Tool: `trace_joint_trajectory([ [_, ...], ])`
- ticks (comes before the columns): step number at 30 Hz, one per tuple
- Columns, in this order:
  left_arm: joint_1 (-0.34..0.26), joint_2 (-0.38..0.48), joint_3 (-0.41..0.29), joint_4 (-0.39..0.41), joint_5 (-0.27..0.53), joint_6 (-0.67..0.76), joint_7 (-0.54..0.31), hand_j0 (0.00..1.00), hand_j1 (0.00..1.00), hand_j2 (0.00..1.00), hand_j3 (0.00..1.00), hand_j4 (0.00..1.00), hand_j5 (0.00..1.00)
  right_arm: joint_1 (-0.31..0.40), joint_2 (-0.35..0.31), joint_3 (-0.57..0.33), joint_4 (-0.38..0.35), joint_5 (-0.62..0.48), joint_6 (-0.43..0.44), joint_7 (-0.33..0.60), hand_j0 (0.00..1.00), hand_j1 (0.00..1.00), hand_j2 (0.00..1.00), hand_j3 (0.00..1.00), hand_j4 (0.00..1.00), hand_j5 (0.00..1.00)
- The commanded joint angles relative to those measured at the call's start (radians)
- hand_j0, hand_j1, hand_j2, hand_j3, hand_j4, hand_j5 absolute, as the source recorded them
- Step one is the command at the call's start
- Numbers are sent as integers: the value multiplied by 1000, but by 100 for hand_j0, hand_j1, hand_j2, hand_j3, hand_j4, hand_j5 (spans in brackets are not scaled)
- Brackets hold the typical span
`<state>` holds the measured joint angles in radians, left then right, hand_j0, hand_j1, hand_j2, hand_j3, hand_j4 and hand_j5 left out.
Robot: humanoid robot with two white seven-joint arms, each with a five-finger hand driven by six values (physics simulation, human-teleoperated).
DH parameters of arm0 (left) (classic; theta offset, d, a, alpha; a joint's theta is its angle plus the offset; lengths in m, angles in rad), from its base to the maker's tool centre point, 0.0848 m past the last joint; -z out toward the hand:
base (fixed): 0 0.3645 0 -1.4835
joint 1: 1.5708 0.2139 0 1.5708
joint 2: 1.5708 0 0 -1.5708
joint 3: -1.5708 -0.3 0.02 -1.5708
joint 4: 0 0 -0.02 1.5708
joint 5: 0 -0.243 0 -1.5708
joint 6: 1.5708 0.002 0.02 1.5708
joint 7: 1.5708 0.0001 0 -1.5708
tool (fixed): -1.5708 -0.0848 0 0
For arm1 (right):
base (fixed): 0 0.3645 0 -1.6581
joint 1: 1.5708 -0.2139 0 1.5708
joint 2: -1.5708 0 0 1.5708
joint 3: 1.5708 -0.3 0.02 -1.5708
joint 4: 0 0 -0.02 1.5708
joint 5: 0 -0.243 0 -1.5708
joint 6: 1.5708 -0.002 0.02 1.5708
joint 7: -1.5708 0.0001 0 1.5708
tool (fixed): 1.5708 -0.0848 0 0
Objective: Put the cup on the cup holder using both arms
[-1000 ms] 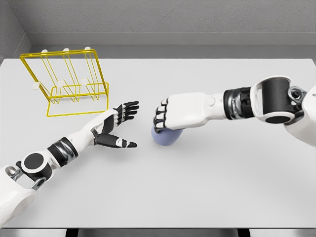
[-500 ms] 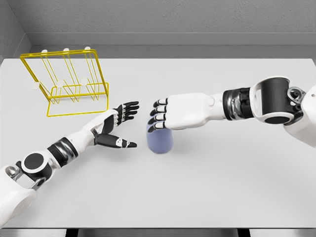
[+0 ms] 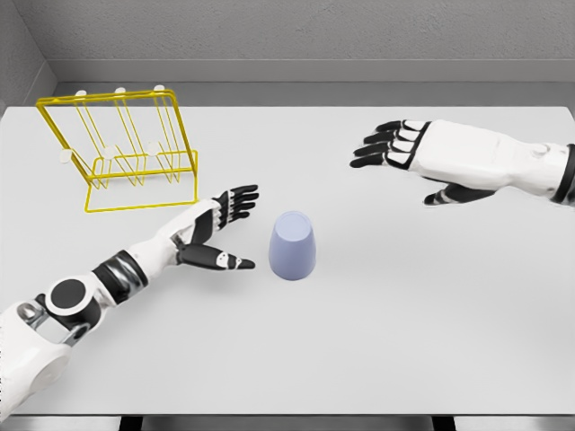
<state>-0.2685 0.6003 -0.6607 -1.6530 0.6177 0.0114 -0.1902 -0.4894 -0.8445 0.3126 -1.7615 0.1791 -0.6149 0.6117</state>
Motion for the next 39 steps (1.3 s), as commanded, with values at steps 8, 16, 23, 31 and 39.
trace_joint_trajectory([
  [8, -8, -50, -19, -10, -4, 4, 0, 100, 100, 100, 100, 100, 100, 127, 87, -179, 28, -133, 4, -1, 100, 100, 100, 100, 100, 100],
  [16, -20, -96, -45, -10, -12, 7, 0, 100, 100, 100, 100, 100, 100, 178, 133, -260, 139, -133, 4, -1, 100, 100, 100, 100, 100, 100],
  [23, -28, -111, -46, 9, -10, 41, 0, 100, 100, 100, 100, 100, 100, 196, 165, -310, 162, -133, 4, -1, 100, 100, 100, 100, 100, 100],
  [31, -21, -119, -45, 18, -15, 53, 1, 100, 100, 100, 100, 100, 100, 196, 166, -310, 162, -133, 4, -1, 100, 100, 100, 100, 100, 100],
  [39, -21, -139, -46, 18, -19, 82, 0, 100, 100, 100, 100, 100, 100, 201, 166, -310, 160, -133, 4, -1, 100, 100, 100, 100, 100, 100],
])
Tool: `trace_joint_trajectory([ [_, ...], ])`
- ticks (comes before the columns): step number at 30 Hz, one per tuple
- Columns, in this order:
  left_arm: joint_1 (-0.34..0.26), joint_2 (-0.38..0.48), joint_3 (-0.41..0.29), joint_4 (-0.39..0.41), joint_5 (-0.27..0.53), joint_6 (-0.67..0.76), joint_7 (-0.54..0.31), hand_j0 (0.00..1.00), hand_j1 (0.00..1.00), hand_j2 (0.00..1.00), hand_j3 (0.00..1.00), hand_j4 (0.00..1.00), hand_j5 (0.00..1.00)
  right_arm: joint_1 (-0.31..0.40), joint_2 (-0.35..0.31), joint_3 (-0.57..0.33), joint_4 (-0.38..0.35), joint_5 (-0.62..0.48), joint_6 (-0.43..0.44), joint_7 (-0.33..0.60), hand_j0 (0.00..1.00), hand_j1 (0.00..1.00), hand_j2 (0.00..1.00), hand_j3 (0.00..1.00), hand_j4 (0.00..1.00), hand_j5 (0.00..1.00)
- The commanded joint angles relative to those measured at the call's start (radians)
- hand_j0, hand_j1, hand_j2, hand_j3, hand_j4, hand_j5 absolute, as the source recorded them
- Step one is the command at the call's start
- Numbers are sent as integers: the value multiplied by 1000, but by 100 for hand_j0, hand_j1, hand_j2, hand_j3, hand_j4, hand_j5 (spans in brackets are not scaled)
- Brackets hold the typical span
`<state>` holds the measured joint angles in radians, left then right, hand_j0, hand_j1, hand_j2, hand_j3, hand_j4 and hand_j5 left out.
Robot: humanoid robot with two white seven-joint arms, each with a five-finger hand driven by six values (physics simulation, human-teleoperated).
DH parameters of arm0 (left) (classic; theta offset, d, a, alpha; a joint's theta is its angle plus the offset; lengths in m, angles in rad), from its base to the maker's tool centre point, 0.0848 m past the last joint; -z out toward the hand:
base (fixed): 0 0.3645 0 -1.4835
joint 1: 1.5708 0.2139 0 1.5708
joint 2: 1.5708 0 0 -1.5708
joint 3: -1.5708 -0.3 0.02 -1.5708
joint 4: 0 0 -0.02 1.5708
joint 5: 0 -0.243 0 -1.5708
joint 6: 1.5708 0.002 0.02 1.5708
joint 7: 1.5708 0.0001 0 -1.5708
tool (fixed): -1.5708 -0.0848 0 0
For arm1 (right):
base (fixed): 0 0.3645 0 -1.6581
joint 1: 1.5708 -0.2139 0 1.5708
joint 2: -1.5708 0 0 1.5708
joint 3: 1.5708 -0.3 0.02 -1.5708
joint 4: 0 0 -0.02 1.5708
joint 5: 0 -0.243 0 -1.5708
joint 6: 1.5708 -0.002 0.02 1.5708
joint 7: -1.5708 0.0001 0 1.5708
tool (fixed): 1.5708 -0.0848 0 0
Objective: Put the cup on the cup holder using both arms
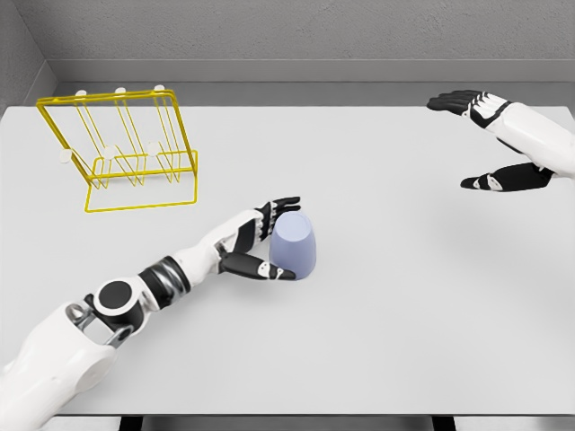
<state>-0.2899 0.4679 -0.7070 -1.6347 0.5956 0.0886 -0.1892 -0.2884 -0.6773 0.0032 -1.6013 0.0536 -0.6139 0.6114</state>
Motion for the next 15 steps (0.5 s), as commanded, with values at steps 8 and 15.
trace_joint_trajectory([
  [8, -2, -23, -5, -1, -3, 5, 2, 84, 84, 84, 84, 84, 84, 2, -1, 0, 0, -8, 3, -1, 100, 100, 100, 100, 100, 100],
  [15, 0, -28, -3, -1, -30, 5, 2, 69, 69, 69, 69, 69, 69, 2, -1, 0, 0, -8, 3, -1, 100, 100, 100, 100, 100, 100],
])
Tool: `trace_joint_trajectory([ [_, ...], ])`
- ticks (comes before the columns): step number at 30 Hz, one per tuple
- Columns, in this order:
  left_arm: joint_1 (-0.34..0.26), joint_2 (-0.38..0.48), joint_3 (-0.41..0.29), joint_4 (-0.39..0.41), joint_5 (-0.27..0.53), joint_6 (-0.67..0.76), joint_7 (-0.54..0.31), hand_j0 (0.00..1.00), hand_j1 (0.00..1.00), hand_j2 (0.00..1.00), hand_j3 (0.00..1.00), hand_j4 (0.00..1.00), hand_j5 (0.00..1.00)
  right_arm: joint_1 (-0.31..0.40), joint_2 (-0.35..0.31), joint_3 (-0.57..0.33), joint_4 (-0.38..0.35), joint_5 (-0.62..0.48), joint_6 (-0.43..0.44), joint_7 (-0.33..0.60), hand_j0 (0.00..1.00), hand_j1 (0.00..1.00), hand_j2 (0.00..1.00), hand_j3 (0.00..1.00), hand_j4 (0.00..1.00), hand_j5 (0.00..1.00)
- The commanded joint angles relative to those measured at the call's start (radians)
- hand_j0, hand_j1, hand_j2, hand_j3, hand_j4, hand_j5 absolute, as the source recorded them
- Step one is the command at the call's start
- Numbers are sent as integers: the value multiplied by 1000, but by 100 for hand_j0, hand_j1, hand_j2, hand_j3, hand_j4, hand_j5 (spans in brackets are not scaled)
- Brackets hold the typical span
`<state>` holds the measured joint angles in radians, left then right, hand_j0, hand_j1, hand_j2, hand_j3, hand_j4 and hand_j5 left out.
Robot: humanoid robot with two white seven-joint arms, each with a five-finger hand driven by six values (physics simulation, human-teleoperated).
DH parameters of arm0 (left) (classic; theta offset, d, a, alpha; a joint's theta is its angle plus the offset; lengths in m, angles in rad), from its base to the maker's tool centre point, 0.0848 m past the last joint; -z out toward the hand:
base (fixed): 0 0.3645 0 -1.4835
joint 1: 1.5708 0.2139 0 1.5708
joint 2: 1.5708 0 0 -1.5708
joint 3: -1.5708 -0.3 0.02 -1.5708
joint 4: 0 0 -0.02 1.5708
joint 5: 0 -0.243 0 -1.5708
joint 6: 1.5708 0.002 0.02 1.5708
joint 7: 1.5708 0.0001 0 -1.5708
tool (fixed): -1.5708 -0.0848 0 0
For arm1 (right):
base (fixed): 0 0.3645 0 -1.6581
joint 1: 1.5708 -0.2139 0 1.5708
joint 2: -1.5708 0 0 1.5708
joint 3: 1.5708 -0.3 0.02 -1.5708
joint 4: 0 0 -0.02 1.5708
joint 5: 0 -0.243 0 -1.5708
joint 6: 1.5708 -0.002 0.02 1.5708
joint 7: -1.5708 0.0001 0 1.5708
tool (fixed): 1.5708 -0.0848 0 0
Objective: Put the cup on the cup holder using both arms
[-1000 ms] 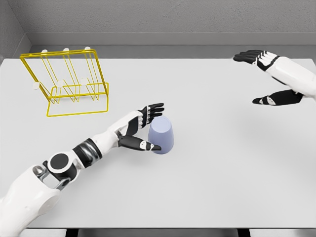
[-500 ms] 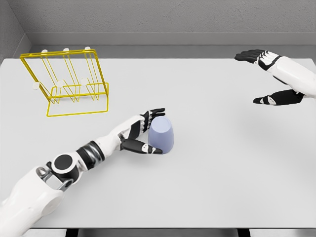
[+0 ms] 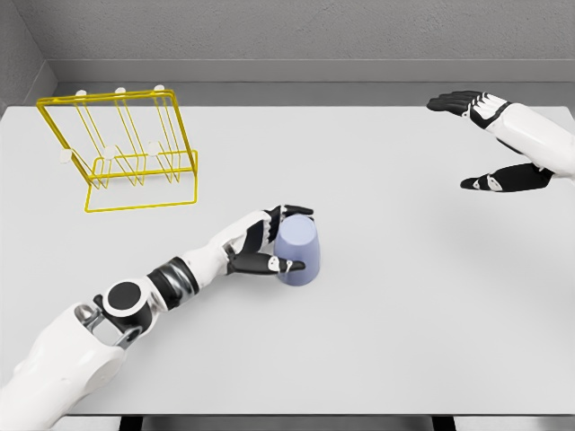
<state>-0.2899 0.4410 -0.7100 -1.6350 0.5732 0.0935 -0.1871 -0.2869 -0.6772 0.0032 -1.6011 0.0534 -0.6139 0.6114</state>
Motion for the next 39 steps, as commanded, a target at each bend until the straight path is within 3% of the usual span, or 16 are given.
trace_joint_trajectory([
  [1, 0, -1, 1, 0, -7, -1, 0, 67, 67, 67, 67, 67, 67, 0, -1, 0, 0, -9, 3, -1, 100, 100, 100, 100, 100, 100],
  [7, -2, 2, 12, -12, -1, -6, 1, 67, 67, 67, 67, 67, 67, 0, -1, 0, 0, -9, 3, -1, 100, 100, 100, 100, 100, 100],
  [26, 64, 15, 176, -157, 10, -3, 3, 68, 68, 68, 68, 68, 68, 2, -1, 0, -3, -9, 3, -1, 100, 100, 100, 100, 100, 100],
  [39, 67, 41, 261, -164, 13, -4, 3, 68, 68, 68, 68, 68, 68, 3, -1, 0, -2, -9, 3, -1, 100, 100, 100, 100, 100, 100],
])
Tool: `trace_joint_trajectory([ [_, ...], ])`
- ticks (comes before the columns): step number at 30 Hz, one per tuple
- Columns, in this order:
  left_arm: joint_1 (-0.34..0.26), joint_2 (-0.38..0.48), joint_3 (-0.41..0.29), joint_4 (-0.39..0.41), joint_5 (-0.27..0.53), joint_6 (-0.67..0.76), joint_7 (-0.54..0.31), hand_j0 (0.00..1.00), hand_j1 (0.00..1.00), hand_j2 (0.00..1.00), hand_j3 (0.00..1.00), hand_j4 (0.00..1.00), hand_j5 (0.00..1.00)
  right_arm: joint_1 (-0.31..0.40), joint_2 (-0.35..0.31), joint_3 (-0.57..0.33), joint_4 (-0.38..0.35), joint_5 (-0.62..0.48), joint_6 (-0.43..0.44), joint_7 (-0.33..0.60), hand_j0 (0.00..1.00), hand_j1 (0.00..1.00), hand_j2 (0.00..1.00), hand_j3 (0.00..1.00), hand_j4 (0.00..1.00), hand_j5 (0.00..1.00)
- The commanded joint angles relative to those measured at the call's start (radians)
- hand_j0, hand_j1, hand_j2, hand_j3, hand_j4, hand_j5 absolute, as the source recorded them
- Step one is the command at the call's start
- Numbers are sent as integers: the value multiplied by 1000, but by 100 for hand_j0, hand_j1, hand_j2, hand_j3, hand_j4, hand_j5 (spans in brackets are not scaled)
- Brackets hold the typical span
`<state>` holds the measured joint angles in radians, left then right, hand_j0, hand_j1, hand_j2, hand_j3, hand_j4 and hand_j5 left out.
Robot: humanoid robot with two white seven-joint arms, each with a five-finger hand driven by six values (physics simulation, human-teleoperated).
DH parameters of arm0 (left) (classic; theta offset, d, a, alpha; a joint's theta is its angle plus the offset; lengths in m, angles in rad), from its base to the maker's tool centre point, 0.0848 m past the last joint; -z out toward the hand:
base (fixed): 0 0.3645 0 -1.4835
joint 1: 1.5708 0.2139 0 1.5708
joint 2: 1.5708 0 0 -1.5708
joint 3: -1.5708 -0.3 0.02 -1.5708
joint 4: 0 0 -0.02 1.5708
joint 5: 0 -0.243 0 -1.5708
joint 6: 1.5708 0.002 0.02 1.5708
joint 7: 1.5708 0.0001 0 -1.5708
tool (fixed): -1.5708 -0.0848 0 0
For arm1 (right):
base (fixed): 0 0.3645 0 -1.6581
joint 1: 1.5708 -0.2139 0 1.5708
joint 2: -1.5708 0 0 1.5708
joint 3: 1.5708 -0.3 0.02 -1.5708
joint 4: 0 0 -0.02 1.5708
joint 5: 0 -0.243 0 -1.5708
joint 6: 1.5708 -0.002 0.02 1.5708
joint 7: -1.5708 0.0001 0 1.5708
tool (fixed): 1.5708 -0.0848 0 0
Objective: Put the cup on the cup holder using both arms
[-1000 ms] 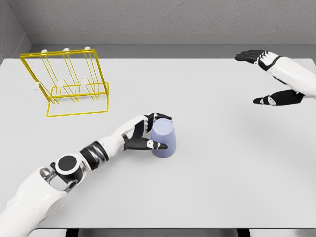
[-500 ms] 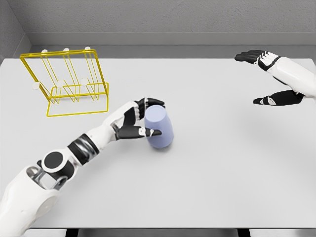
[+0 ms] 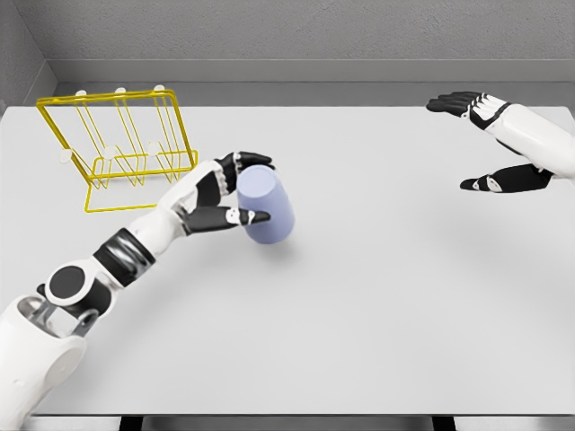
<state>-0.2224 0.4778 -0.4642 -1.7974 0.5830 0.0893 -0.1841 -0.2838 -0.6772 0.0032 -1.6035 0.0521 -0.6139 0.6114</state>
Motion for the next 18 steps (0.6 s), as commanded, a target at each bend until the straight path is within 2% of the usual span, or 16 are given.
trace_joint_trajectory([
  [1, 0, 10, 16, 0, 5, -2, 0, 68, 68, 68, 68, 68, 68, 0, -1, 0, -1, -8, 3, -1, 100, 100, 100, 100, 100, 100],
  [18, -3, 44, 84, -2, 28, -8, 0, 67, 67, 67, 67, 67, 67, 0, -1, 0, -4, -9, 3, -1, 100, 100, 100, 100, 100, 100],
])
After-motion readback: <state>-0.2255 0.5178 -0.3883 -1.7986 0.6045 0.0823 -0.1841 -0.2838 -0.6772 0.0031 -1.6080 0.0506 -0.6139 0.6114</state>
